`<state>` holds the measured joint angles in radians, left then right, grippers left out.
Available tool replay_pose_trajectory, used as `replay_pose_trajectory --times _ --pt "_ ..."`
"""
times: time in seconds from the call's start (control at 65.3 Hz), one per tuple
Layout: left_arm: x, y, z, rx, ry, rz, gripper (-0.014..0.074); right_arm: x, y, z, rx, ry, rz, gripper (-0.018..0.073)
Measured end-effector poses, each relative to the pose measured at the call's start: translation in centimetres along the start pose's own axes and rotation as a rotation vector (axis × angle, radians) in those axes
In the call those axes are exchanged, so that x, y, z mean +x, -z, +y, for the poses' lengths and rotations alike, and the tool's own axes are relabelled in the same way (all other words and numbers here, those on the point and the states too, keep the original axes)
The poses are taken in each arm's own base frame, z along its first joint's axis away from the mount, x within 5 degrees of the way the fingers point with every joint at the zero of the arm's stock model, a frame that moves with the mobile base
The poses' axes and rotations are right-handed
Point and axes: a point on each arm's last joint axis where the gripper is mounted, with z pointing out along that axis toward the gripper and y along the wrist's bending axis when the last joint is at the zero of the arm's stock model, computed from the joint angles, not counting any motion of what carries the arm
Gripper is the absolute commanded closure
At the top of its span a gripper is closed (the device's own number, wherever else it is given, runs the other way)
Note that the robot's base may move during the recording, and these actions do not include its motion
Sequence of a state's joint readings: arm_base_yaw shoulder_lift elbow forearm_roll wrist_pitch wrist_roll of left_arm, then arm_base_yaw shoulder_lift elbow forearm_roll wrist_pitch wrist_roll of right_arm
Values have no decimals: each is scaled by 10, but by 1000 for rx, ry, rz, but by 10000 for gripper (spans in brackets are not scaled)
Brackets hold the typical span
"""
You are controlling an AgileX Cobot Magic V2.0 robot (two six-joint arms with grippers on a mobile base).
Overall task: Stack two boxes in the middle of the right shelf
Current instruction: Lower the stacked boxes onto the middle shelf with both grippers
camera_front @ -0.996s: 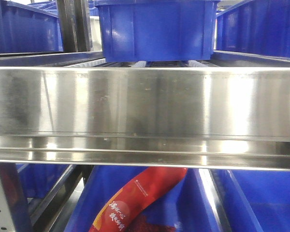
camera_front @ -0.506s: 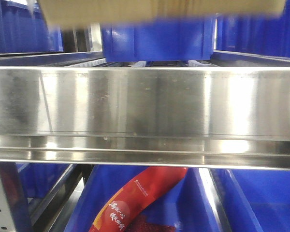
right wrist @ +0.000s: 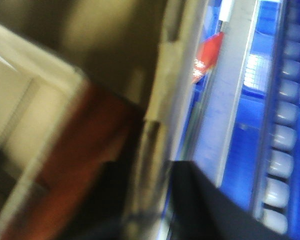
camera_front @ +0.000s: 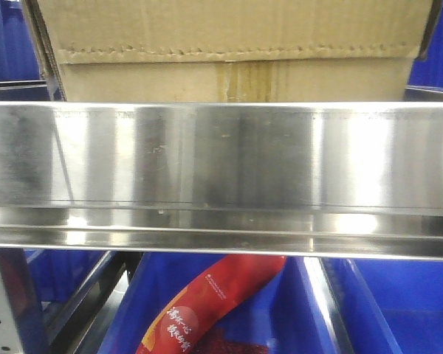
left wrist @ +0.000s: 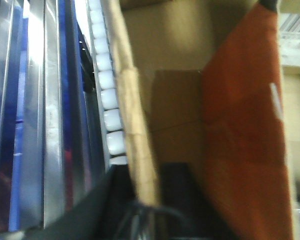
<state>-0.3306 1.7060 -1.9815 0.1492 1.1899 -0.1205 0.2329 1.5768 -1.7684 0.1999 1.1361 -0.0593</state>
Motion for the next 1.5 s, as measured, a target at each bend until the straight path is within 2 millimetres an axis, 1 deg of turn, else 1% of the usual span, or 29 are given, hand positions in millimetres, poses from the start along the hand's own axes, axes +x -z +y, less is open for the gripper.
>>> replay_pose_trajectory --times 0.015,0.031,0.061,0.077,0.092,0.169,0.276,0.337,0.46,0.506,0.567,0.643,0.674,0.72,0.812,0.858,0.934,0.95,0.965,1.011,1.026,1.072,1.134,1.149,1.21,1.256,1.272,1.425,1.501 --pt "0 0 0 -5 -2 -2 163 0 0 0 0 0 0 180" --pt "0 0 1 -7 -3 -2 99 0 0 0 0 0 -2 141" --pt "-1 0 2 -18 -8 -6 15 -1 1 0 0 1 -4 66" --pt "-1 0 2 -20 -10 -8 -23 -1 2 0 2 1 -8 15" --pt "-1 0 3 -26 -11 -11 -32 -1 2 0 2 1 -8 -16" --pt "-1 3 5 -33 -11 -17 34 -2 4 -1 5 1 -19 -10" --pt "-2 9 6 -34 -10 -33 94 -2 9 0 5 3 -38 -10" --pt "-2 15 6 -32 -8 -51 108 -3 17 1 8 6 -64 -10" --pt "0 37 9 -28 1 -81 115 -1 36 4 6 13 -101 -7" --pt "1 45 10 -27 4 -83 130 0 44 6 6 17 -118 20" --pt "3 59 12 -26 7 -102 171 3 59 8 5 23 -150 89" --pt "8 73 15 -25 10 -120 281 10 75 11 5 27 -182 260" --pt "11 77 15 -23 11 -119 342 15 82 13 5 29 -197 330" --pt "17 84 16 -21 12 -122 418 22 86 13 6 27 -202 453" --pt "34 92 18 -12 11 -104 568 40 96 13 19 34 -233 658" --pt "45 91 17 -4 8 -100 624 50 94 12 29 35 -235 729" --pt "63 93 17 13 6 -118 707 70 95 10 41 35 -260 718" --pt "68 96 18 16 7 -130 707 73 95 10 44 38 -264 718" --pt "73 93 17 20 5 -129 707 79 94 9 48 40 -271 718" --pt "84 97 18 29 5 -160 707 91 90 7 55 45 -283 718" --pt "90 94 17 32 4 -156 707 94 89 7 58 48 -288 718" --pt "104 97 18 41 2 -199 707 109 87 5 66 61 -316 720" --pt "122 95 18 49 -1 -229 707 124 87 5 74 75 -354 722" --pt "127 98 19 53 0 -248 707 128 86 4 76 77 -362 722" --pt "145 97 19 62 -3 -298 707 144 82 2 88 93 -395 721" --pt "158 101 20 69 -3 -352 707 156 83 2 97 110 -433 721" --pt "162 101 20 71 -3 -368 707 161 80 1 100 113 -434 721" --pt "204 102 20 95 -6 -524 707 193 78 -2 127 139 -552 721" --pt "224 104 21 105 -5 -604 707 209 81 -3 134 142 -609 721"
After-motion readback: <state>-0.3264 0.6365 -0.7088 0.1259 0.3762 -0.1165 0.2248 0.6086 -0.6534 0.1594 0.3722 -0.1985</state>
